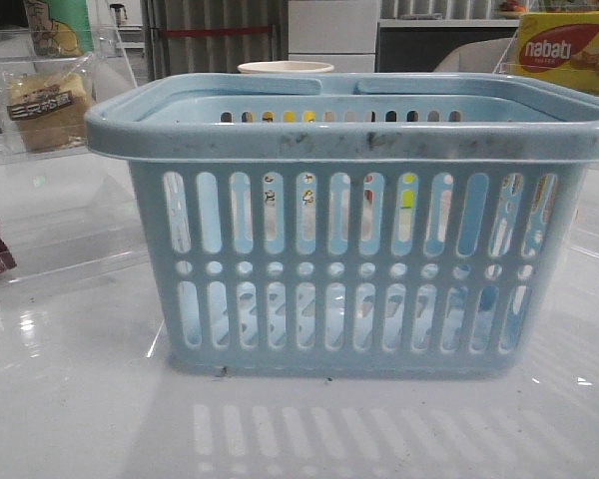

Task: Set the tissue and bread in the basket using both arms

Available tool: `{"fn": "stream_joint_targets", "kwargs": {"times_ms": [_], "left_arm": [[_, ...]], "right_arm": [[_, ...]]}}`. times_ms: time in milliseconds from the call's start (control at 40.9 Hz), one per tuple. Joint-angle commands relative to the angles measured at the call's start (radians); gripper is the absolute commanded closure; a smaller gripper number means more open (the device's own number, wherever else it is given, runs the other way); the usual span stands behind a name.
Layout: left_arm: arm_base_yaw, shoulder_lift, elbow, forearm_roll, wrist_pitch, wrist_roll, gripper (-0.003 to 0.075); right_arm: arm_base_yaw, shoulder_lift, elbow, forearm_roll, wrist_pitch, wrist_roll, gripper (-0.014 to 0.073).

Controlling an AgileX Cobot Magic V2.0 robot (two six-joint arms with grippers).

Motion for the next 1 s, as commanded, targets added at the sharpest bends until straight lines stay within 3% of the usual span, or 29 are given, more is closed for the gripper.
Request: {"fn": "stream_joint_targets", "kwargs": {"times_ms": [0, 122, 538, 979], "left_arm": [[-0.002, -0.015, -0.095, 0.019, -0.095, -0.009, 0.0627], [-0.002, 0.006, -0.203, 0.032, -0.062, -0.009, 0.0627], [-0.002, 0.324, -0.633, 0.038, 0.285, -0.007, 0.0627], [-0.002, 0.524, -0.652, 0.038, 0.434, -0.007, 0.0627]], "right_arm": [[0.002, -0.019, -0.121, 0.005, -0.026, -0.004, 0.0567], [0.002, 0.011, -0.234, 0.005, 0.057, -0.004, 0.0567], [0.002, 0.348, -0.570, 0.005, 0.357, -0.004, 0.0567], [0.019, 0.519, -0.597, 0.003, 0.529, -0.004, 0.0567]]}}
